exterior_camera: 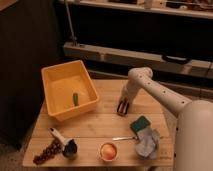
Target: Wipe table surface with eraser
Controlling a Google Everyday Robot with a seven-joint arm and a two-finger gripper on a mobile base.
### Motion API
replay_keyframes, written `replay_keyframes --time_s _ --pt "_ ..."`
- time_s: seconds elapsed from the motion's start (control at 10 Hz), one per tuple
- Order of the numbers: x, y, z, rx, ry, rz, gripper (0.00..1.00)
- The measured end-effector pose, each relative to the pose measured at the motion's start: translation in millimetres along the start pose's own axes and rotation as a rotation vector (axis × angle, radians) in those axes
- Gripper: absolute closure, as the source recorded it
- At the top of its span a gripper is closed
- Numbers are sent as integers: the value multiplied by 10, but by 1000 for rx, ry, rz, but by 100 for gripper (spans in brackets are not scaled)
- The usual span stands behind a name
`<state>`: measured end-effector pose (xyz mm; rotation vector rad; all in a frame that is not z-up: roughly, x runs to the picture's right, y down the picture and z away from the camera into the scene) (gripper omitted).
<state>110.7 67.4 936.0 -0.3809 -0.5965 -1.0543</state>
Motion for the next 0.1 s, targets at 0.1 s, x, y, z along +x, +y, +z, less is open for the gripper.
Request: replay_keyframes --time_s 0.1 --pt "58 -191 -1 15 8 -17 100"
